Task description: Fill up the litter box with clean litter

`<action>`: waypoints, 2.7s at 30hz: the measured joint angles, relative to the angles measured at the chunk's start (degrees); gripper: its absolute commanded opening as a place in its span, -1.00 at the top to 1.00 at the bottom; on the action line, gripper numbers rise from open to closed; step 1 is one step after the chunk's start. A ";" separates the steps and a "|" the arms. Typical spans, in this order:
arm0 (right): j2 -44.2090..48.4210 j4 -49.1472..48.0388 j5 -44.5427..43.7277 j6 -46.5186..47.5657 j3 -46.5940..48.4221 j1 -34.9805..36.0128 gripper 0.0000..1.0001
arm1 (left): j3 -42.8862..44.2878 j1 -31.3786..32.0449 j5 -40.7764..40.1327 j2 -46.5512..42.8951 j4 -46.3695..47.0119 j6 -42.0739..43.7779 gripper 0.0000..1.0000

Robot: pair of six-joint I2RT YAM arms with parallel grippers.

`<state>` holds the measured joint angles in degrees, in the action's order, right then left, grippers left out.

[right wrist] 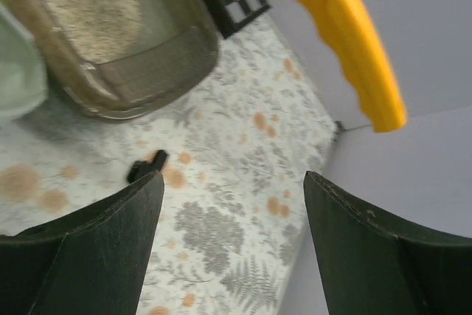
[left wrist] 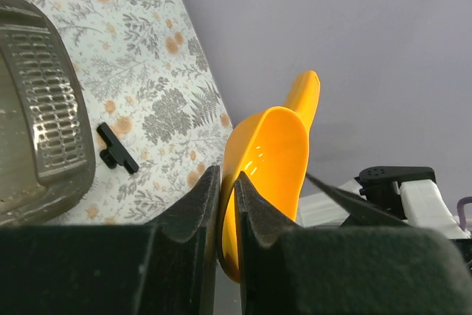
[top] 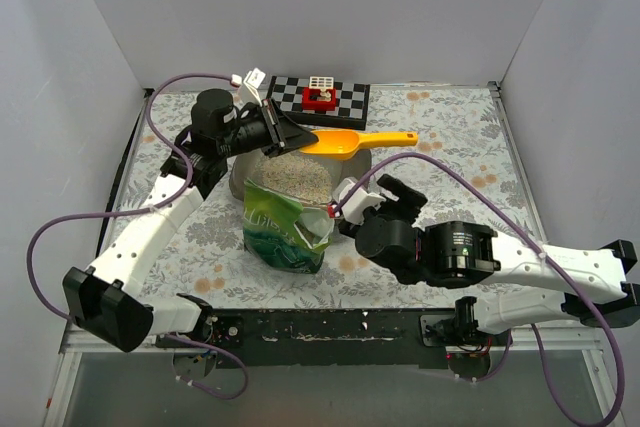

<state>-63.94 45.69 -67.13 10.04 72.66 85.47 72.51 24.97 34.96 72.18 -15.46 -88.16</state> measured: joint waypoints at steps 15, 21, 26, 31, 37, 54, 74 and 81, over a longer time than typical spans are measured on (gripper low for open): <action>0.09 -6.40 44.85 -23.02 12.68 -15.10 -0.43 | -7.10 -5.25 1.53 -2.93 8.59 15.26 1.00; 0.28 -12.13 58.95 -27.52 12.44 -39.82 -0.46 | -8.46 -8.31 6.47 -6.36 12.41 17.73 1.00; 4.39 -20.83 72.41 -32.72 6.16 -56.83 -0.45 | -11.10 -12.66 11.78 -7.15 18.58 15.91 1.00; 7.87 -31.23 88.06 -42.16 -3.37 -70.75 -0.50 | -15.82 -13.66 14.67 -7.74 22.93 13.92 1.00; 7.28 -42.95 103.19 -52.57 -12.52 -75.58 -0.50 | -22.91 -14.25 16.96 -9.38 29.88 9.42 1.00; 4.22 -58.82 113.98 -64.52 -21.14 -72.04 -0.43 | -25.77 -14.36 18.16 -9.27 37.75 5.31 1.00; -2.01 -67.43 114.25 -70.60 -21.14 -65.57 0.04 | -25.77 -14.38 17.81 -7.45 39.87 5.22 1.00; -3.08 -69.79 115.03 -72.61 -21.14 -65.46 0.16 | -25.90 -14.38 18.03 -6.51 41.79 4.22 1.00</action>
<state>-67.02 -24.10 47.90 -62.57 51.53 20.01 46.61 10.59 52.99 65.67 26.33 -83.94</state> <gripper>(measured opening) 0.432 0.098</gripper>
